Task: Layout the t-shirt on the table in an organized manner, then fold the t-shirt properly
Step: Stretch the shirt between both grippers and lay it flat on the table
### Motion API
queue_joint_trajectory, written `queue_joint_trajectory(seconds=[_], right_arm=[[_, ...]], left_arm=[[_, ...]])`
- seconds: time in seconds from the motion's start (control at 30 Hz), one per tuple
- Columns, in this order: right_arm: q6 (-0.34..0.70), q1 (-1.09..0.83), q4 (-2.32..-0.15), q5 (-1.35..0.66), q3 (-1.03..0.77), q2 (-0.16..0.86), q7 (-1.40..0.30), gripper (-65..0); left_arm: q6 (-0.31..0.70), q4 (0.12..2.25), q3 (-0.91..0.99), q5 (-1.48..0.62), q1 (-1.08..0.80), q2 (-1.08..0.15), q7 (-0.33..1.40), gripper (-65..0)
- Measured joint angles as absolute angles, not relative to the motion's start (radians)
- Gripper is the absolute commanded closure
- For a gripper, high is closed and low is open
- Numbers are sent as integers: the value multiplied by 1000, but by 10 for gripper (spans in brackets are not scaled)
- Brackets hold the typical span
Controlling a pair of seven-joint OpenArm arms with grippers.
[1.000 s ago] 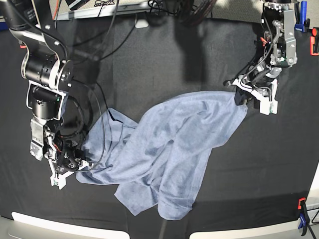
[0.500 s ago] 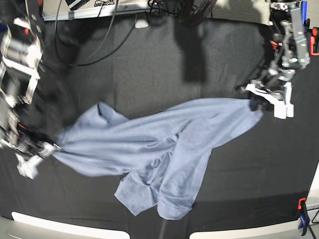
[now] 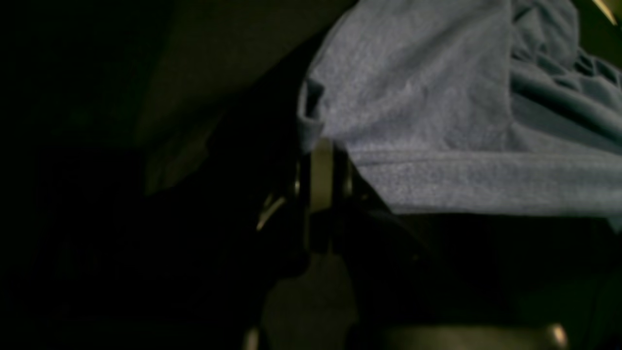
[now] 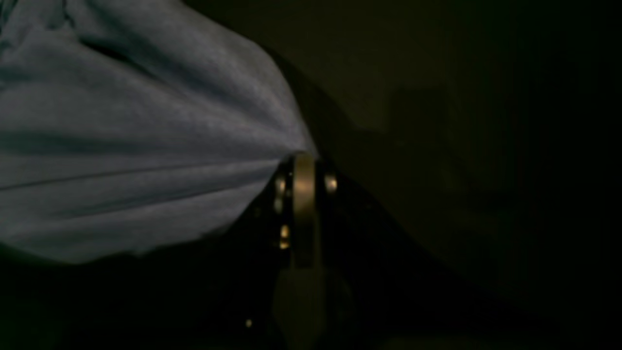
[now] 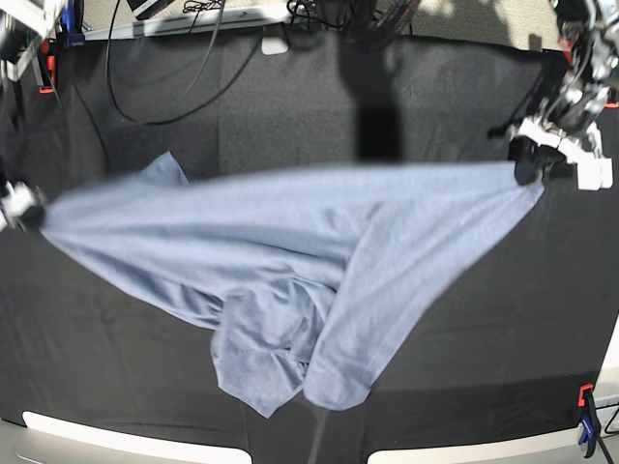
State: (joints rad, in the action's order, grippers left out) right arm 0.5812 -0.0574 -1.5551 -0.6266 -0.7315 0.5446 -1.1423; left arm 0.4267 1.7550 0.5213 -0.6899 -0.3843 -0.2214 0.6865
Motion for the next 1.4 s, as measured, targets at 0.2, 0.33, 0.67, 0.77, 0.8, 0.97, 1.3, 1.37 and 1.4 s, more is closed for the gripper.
queue_joint_trajectory(seconds=[0.2,0.33,0.67,0.77,0.8,0.97,1.3,1.37,1.4], right_arm=[[580,-254,-1670,-638,-907,539,-1143,0],[604,-322,-1684,-689,-987,512,-1143,0],[606,-318,-1684,-855,-1015,501,-1146,-144],[612,-302,-1684,-907,-1015,501,-1143,-246],[614,-291,-1684,-909,-1015,501,-1144,-251],[622,-201,-1684,-908,-976,502,-1134,-251],[624,-21,-1631,-703,-651,503,-1082,-251],[612,28,-1600,-669,-601,507,-1067,-251],[602,51,-1578,-654,-579,507,-1063,-251]], left_arm=[[428,1809,601,-721,-445,-224,716,0],[428,1842,639,-729,-480,-226,711,0],[428,1846,641,-695,-488,-225,771,-267],[431,1846,641,-695,-488,-236,772,-299],[431,1846,641,-694,-488,-252,772,-299],[430,1846,642,-692,-464,-318,756,-299],[431,1846,525,-688,-255,-325,763,-297],[431,1846,451,-685,-204,-324,766,-294],[436,1846,412,-665,-177,-324,765,-294]])
